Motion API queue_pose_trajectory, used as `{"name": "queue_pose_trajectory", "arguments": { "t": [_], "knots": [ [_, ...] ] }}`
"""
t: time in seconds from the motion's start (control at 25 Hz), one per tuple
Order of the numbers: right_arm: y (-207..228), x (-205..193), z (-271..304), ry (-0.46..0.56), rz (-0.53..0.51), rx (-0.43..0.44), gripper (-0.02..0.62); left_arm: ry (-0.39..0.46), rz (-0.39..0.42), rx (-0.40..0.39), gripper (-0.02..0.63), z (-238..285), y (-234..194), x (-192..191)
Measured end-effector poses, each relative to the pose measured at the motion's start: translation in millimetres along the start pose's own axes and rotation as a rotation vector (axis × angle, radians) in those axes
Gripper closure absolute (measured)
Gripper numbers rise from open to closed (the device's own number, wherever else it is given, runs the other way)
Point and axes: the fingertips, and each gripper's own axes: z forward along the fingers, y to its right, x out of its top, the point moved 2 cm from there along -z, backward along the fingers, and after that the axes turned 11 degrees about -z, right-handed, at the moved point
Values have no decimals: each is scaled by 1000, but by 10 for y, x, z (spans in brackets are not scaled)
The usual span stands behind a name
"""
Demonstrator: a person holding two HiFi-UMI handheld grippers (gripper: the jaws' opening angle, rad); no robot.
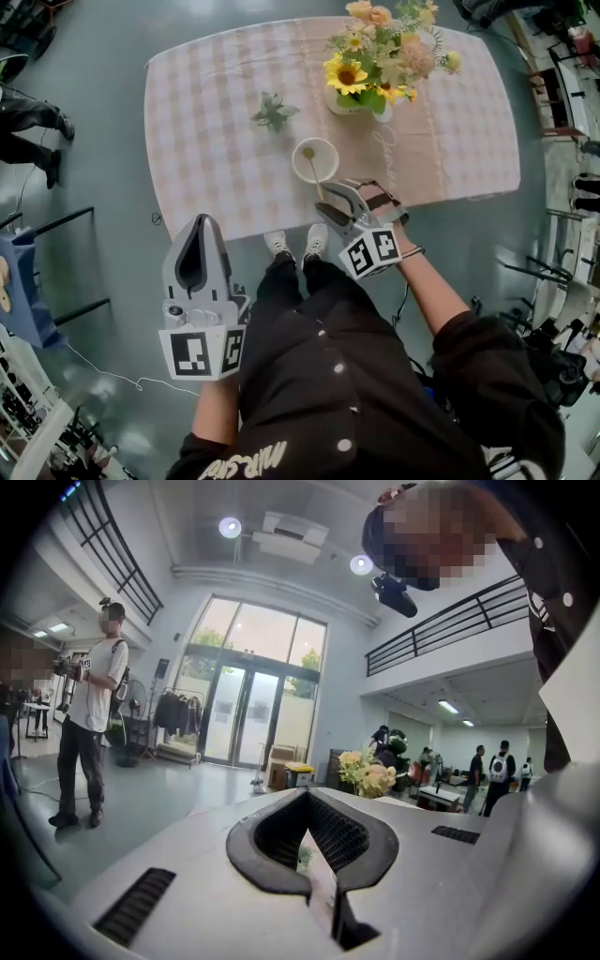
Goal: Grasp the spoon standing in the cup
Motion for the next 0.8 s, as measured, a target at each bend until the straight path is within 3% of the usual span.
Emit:
{"name": "queue_pose_trajectory", "arguments": {
  "t": [0.2, 0.4, 0.56, 0.8],
  "knots": [
    [21, -22, 113, -22, -30, -15, 416, -11, -8, 8, 594, -39, -29, -53],
    [39, -49, 155, -41, -67, -35, 488, -15, -13, 18, 594, -64, -61, -68],
    [74, -57, 152, -60, -89, -71, 583, -13, -15, 17, 594, -65, -80, -59],
    [121, -39, 129, -66, -69, -84, 588, -6, -12, 14, 594, -69, -80, -14]
  ]
}}
